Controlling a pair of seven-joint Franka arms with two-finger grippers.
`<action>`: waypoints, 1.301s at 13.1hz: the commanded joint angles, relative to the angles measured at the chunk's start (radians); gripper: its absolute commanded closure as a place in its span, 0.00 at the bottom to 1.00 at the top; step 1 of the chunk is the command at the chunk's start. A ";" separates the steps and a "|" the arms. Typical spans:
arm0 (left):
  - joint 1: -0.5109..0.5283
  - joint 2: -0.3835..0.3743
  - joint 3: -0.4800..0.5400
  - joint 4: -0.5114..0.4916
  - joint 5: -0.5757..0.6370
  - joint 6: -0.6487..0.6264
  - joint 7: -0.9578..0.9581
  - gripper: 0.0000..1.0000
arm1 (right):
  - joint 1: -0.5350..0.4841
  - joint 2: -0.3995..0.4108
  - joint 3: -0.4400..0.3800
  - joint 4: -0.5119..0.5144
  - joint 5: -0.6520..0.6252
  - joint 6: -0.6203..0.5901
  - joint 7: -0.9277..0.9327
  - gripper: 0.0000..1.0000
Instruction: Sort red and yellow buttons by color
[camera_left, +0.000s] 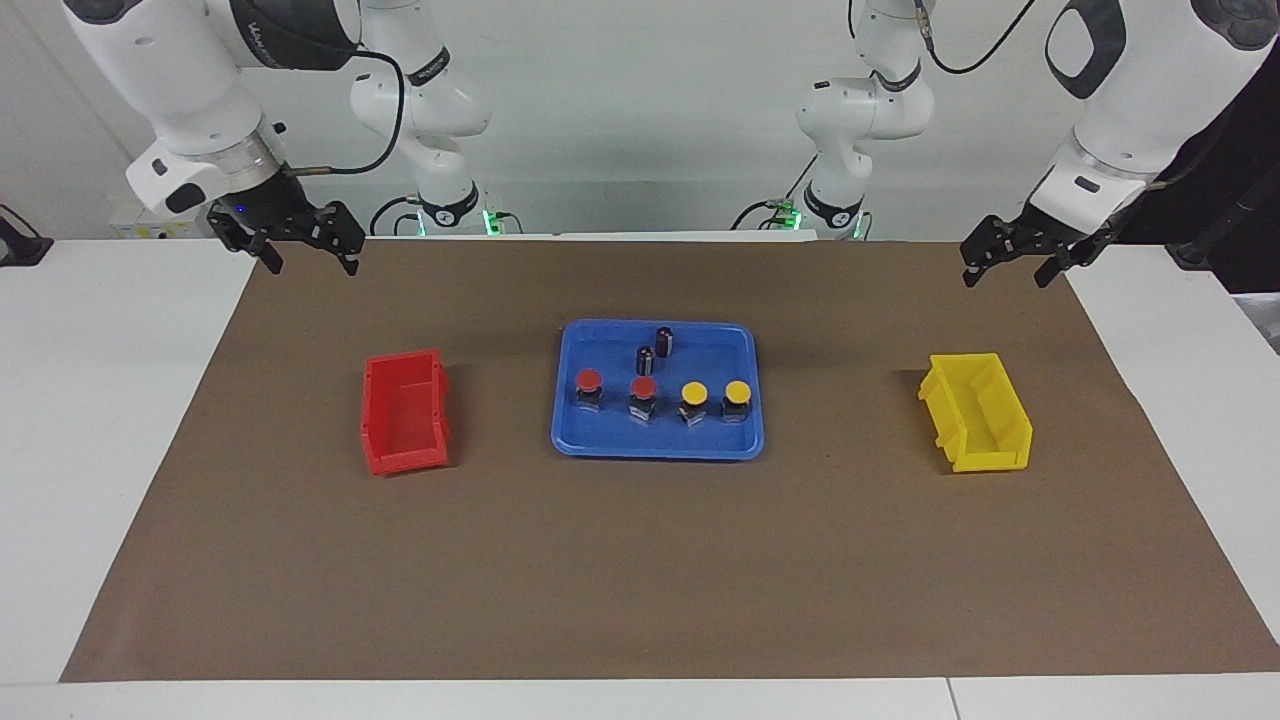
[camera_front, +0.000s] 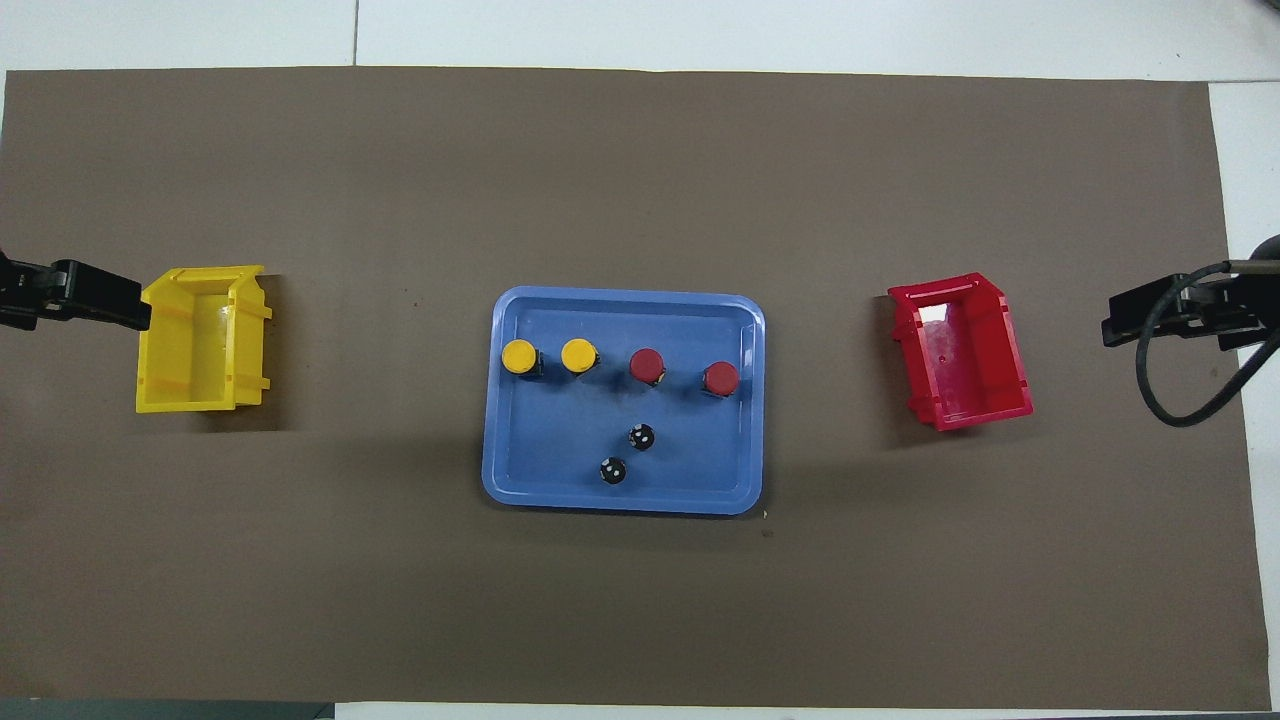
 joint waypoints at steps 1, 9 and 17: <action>0.009 -0.027 -0.005 -0.025 -0.002 -0.006 0.009 0.00 | -0.015 -0.007 0.006 -0.004 0.008 0.004 -0.021 0.00; 0.009 -0.027 -0.005 -0.025 -0.002 -0.008 0.009 0.00 | -0.003 0.005 0.009 0.010 0.004 0.036 -0.020 0.00; 0.009 -0.027 -0.005 -0.025 -0.002 -0.015 0.009 0.00 | 0.388 0.269 0.023 0.127 -0.005 0.272 0.519 0.00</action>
